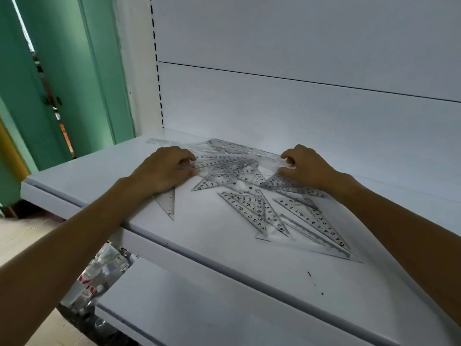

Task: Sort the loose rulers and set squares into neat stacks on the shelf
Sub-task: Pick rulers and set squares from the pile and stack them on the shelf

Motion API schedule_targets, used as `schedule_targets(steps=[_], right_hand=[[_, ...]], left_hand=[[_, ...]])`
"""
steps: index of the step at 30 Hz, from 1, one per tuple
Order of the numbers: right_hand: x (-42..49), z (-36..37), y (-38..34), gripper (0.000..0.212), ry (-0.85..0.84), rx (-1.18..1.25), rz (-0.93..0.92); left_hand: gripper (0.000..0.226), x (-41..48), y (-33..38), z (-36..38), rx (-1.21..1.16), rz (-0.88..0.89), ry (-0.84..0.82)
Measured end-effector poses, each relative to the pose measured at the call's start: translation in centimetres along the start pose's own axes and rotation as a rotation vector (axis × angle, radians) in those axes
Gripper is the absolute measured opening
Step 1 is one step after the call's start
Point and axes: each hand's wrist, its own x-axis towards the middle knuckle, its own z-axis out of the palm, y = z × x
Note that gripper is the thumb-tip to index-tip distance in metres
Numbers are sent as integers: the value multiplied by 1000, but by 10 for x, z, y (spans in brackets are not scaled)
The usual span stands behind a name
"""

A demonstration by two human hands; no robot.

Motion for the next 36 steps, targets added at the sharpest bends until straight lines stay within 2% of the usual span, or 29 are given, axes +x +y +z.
schedule_targets(steps=[7, 12, 15, 18, 21, 29, 36], right_hand=[[-5, -3, -12, 16, 230, -10, 68], [-16, -15, -8, 23, 314, 12, 163], [-29, -22, 0, 26, 322, 39, 171], [-46, -31, 10, 40, 312, 58, 181], [-66, -38, 23, 38, 344, 56, 204], [-143, -74, 67, 38, 405, 58, 359], [-231, -119, 121, 40, 476, 30, 499]], left_hand=[[31, 5, 11, -14, -49, 72, 58], [22, 7, 28, -17, -134, 129, 65], [27, 6, 39, -14, -147, 151, 61], [36, 8, 50, -10, -143, 173, 40], [42, 11, 67, -3, -147, 202, 20], [44, 17, 146, 22, -194, 337, -46], [44, 15, 246, 55, -305, 449, -84]])
